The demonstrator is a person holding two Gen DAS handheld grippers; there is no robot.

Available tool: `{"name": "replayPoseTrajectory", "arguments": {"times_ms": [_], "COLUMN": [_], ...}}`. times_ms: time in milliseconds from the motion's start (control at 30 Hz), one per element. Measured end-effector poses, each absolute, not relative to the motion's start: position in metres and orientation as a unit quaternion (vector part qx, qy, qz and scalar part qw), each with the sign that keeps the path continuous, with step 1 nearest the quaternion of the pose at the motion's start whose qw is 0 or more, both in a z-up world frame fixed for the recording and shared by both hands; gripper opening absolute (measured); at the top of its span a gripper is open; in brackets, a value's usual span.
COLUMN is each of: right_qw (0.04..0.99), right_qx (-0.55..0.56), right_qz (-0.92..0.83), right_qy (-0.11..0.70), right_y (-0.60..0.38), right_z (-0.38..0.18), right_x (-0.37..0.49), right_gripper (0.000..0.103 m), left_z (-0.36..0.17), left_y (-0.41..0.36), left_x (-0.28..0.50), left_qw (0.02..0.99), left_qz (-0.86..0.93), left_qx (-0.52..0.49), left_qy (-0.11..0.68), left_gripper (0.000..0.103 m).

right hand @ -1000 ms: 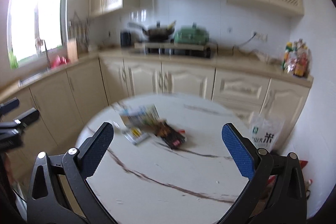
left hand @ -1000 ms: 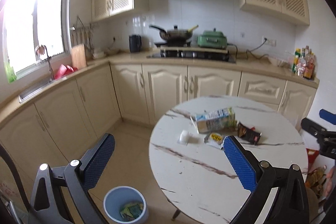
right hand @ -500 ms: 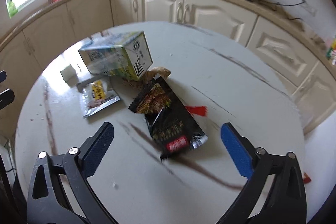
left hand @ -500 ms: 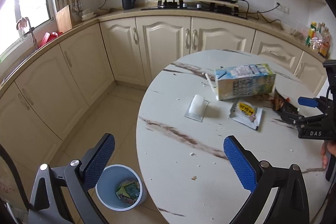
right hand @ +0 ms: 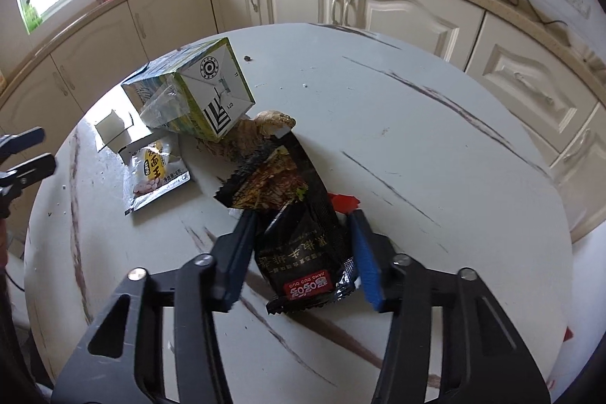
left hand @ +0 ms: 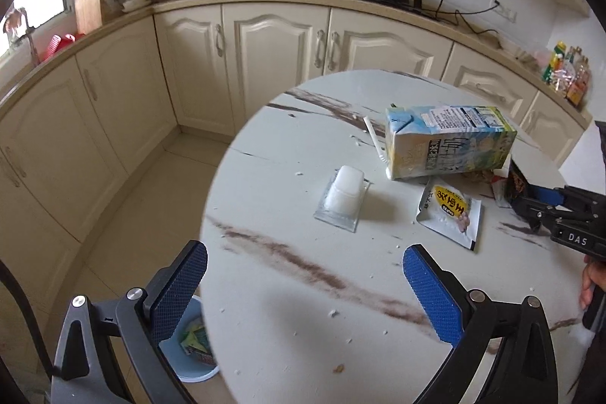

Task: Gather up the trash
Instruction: 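Close the right gripper on the black snack packet and lift it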

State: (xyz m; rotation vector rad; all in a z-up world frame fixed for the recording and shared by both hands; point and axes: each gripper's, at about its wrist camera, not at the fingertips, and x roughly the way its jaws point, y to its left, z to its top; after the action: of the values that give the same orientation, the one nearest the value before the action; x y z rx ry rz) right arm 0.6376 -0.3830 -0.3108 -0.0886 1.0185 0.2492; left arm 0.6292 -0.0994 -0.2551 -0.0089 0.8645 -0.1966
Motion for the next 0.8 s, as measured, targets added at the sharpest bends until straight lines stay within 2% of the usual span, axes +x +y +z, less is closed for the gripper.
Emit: {"name": "replayPoseTrajectory", "arguments": {"times_ms": [33,100,367,433,533,600,633,667,700,767,800], "right_qw": [0.866,0.866,0.879,0.882,0.887,0.889,0.890,0.889,0.890,0.889,0.890], "right_qx": [-0.037,-0.026,-0.006,0.001,0.007,0.009,0.009,0.010,0.010,0.011,0.012], "right_qz": [0.118,0.122,0.115,0.115,0.116,0.117,0.118,0.121,0.122,0.124,0.123], "right_qy": [0.485,0.484,0.464,0.457,0.446,0.443,0.440,0.441,0.438,0.440,0.439], "right_y": [-0.386,-0.391,-0.399,-0.400,-0.401,-0.401,-0.400,-0.399,-0.398,-0.396,-0.395], "right_z": [-0.310,-0.308,-0.295,-0.289,-0.280,-0.276,-0.274,-0.273,-0.271,-0.271,-0.270], "right_x": [0.639,0.638,0.626,0.622,0.614,0.612,0.610,0.609,0.607,0.605,0.604], "right_gripper": [0.030,0.021,0.017,0.017,0.017,0.017,0.017,0.017,0.017,0.017,0.017], "left_z": [-0.257,-0.260,-0.271,-0.272,-0.274,-0.273,-0.273,-0.273,-0.274,-0.273,-0.274], "left_y": [-0.098,-0.099,-0.103,-0.104,-0.112,-0.119,-0.122,-0.125,-0.127,-0.129,-0.129], "left_x": [0.630,0.638,0.666,0.670,0.676,0.680,0.681,0.682,0.682,0.680,0.678], "left_qw": [0.901,0.900,0.894,0.895,0.895,0.895,0.896,0.896,0.896,0.896,0.896], "left_qz": [-0.093,-0.093,-0.101,-0.093,-0.104,-0.110,-0.112,-0.114,-0.120,-0.136,-0.137], "left_qx": [-0.005,-0.006,-0.016,-0.013,0.001,0.017,0.022,0.026,0.029,0.028,0.030], "left_qy": [0.423,0.426,0.436,0.437,0.433,0.431,0.430,0.428,0.426,0.423,0.422], "left_gripper": [0.102,0.102,0.099,0.096,0.084,0.065,0.059,0.046,0.026,0.018,0.018]}}
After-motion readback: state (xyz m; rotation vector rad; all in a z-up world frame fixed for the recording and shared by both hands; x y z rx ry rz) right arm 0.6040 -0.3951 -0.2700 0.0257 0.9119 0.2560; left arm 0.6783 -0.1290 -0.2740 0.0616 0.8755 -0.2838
